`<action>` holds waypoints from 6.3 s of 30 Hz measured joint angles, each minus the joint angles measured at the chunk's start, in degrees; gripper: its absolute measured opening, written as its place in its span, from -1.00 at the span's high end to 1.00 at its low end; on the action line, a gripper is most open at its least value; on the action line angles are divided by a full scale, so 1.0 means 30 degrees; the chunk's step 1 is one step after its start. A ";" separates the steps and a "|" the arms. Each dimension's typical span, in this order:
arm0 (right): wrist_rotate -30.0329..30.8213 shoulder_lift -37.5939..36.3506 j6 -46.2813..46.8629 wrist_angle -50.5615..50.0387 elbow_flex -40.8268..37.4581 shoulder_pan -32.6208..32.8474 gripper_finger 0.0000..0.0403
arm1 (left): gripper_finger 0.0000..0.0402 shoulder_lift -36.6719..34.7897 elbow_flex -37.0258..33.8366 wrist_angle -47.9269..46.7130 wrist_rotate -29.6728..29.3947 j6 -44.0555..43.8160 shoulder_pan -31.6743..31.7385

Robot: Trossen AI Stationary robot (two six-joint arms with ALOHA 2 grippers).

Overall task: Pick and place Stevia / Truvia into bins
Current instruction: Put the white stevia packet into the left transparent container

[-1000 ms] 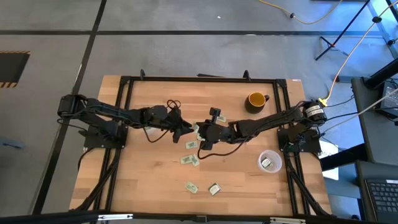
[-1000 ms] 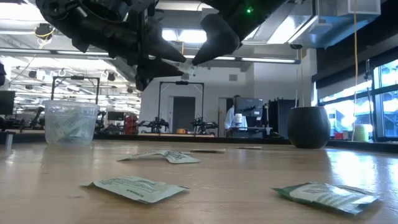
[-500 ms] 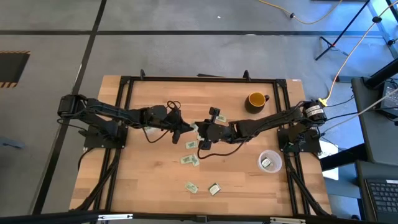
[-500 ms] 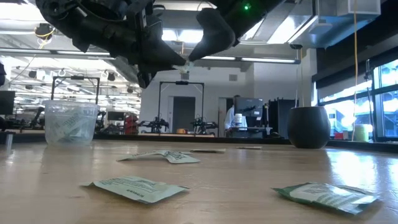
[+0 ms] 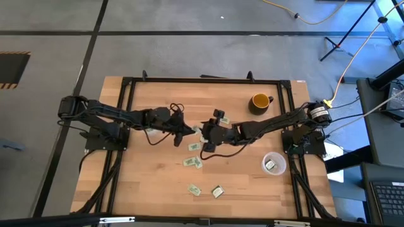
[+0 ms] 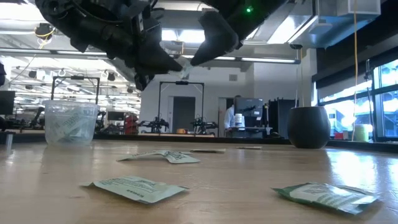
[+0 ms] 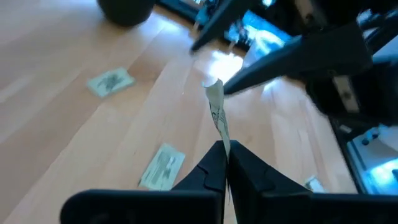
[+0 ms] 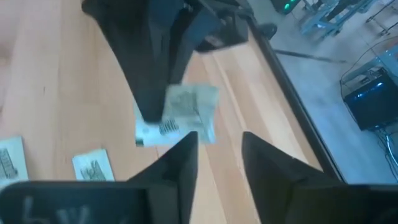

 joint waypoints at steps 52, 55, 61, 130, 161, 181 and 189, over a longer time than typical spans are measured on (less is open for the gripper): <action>-0.6228 0.1086 0.5926 -1.0030 0.0000 -0.7534 0.20 | 0.85 -0.6355 0.2288 -2.6921 -0.4573 -0.3826 0.2062; -0.6300 0.1086 0.5848 -1.0300 0.0000 -0.7800 0.20 | 0.79 -0.6403 0.2397 -2.6950 -0.4590 -0.3799 0.2062; -0.7034 0.1086 0.5964 -0.9843 -0.0965 -0.8532 0.21 | 0.74 -0.6472 0.3097 -2.6850 -0.4953 -0.3657 0.2048; -0.4321 -0.3108 0.3149 -0.2395 -0.4830 -0.3949 1.00 | 0.46 -0.5891 0.4894 -1.6090 -0.2374 -0.0525 0.2022; -0.3330 -0.3606 0.1456 0.0702 -0.4065 -0.1473 1.00 | 0.37 0.0121 0.4772 -0.6295 0.0923 -0.2674 0.1231; -0.3351 -0.3606 0.0867 0.1723 -0.4065 -0.0903 1.00 | 0.63 0.0121 0.4772 -0.5411 0.0887 -0.1692 0.1224; -0.3351 -0.3606 0.0787 0.2144 -0.4065 -0.0903 1.00 | 0.98 0.0121 0.4772 -0.5419 0.0925 -0.0802 0.1227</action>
